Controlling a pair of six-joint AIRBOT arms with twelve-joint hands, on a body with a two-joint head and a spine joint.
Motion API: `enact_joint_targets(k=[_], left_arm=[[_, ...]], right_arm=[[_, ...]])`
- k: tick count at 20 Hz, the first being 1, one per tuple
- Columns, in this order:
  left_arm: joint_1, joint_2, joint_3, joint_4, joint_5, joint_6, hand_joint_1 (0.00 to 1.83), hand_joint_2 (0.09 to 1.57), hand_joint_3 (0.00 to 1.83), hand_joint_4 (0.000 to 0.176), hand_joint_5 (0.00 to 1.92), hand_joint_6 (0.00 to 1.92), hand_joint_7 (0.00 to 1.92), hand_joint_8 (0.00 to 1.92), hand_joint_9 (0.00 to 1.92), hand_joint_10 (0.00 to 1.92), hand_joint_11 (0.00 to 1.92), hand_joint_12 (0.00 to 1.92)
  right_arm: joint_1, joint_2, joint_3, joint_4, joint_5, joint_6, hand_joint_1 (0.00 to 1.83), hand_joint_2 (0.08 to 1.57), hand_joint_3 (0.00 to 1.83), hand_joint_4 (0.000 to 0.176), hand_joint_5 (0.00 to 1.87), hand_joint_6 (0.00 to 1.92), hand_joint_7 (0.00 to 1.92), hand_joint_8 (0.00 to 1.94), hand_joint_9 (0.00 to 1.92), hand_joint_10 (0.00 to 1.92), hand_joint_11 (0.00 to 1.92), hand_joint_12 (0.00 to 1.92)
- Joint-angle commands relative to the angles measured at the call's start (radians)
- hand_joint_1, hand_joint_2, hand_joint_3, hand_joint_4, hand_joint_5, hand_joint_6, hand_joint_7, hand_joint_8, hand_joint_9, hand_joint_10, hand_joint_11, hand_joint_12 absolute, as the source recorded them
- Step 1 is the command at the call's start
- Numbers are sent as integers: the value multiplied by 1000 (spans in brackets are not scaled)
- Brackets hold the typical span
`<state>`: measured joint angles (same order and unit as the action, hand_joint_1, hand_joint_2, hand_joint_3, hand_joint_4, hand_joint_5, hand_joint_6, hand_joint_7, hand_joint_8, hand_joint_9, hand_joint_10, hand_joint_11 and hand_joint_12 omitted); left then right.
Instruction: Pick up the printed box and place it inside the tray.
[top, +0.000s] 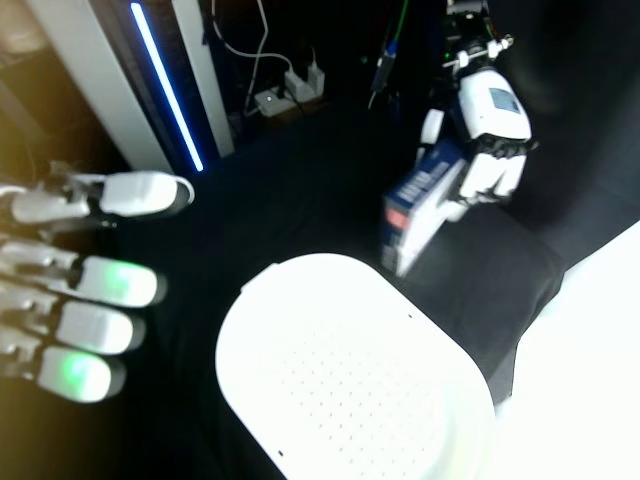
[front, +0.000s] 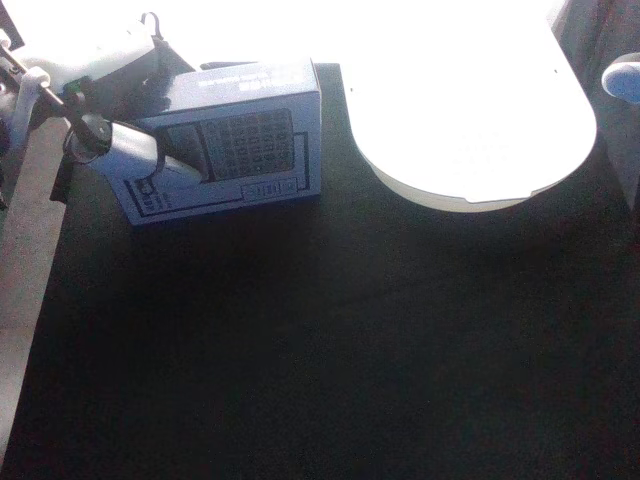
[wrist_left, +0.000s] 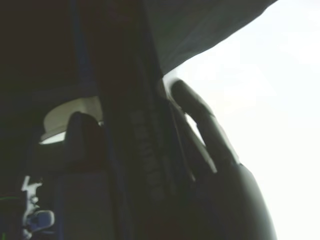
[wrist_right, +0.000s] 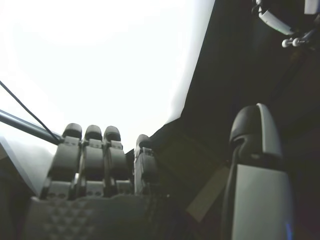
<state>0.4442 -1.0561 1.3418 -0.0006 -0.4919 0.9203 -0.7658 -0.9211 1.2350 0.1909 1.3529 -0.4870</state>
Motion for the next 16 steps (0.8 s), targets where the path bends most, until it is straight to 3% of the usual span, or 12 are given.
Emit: enact_joint_targets(k=[1,2,3,5,8,9,11,12,14,15,16], left_arm=[[-4,3,0,-8,-84,0,1285,1047,1,0,1020,792,1248,675,1434,345,1206,1168],[0,8,0,-14,-86,-1,1290,1044,0,0,1036,740,1246,705,1432,354,1167,1262],[4,16,0,-27,-94,-1,1286,1049,1,0,1028,751,1228,739,1427,362,1159,1289],[0,46,-6,-48,-113,-1,1286,1057,0,0,988,823,1231,719,1413,325,1178,1210],[-47,91,-20,-40,-123,0,1279,1088,3,0,932,861,1141,914,1413,398,1170,1236],[-71,107,-26,-33,-130,0,1280,1086,0,0,948,828,1143,922,1415,442,1180,1239],[-110,140,-46,-29,-173,1,1273,1113,1,0,891,879,1085,1044,1356,630,1144,1282],[-118,152,-58,-29,-197,1,1278,1099,0,0,900,900,1138,931,1354,623,1139,1201],[-147,175,-98,-20,-268,16,1280,1093,0,0,920,850,1140,941,1372,630,1152,1127],[-154,176,-108,-11,-280,21,1277,1102,2,0,894,898,1123,964,1353,651,1151,1144],[-166,174,-118,-2,-289,31,1274,1106,2,0,908,872,1093,1031,1284,789,1127,1251]], right_arm=[[5,4,7,23,115,4,747,830,5,85,223,12,135,6,61,9,0,0],[5,3,7,23,115,4,723,836,7,61,217,7,128,2,74,13,16,7],[5,2,7,23,115,4,719,834,5,56,211,4,125,1,71,11,20,9],[5,2,7,24,115,4,752,815,0,68,218,6,114,1,70,8,15,7],[5,2,5,24,115,4,739,762,0,137,174,0,93,1,51,2,6,2],[5,2,3,23,115,4,724,759,0,149,144,0,87,0,57,4,12,5],[5,2,3,23,115,4,752,728,0,157,90,0,51,0,42,0,0,0],[5,2,4,22,115,4,732,725,0,172,68,0,29,0,20,0,0,0],[5,1,8,22,105,4,729,679,0,176,91,3,7,0,9,0,0,0],[5,-2,10,22,101,4,726,644,0,176,86,0,1,0,6,0,3,1],[12,-8,14,22,95,4,730,634,0,176,49,0,0,0,0,0,4,1]])
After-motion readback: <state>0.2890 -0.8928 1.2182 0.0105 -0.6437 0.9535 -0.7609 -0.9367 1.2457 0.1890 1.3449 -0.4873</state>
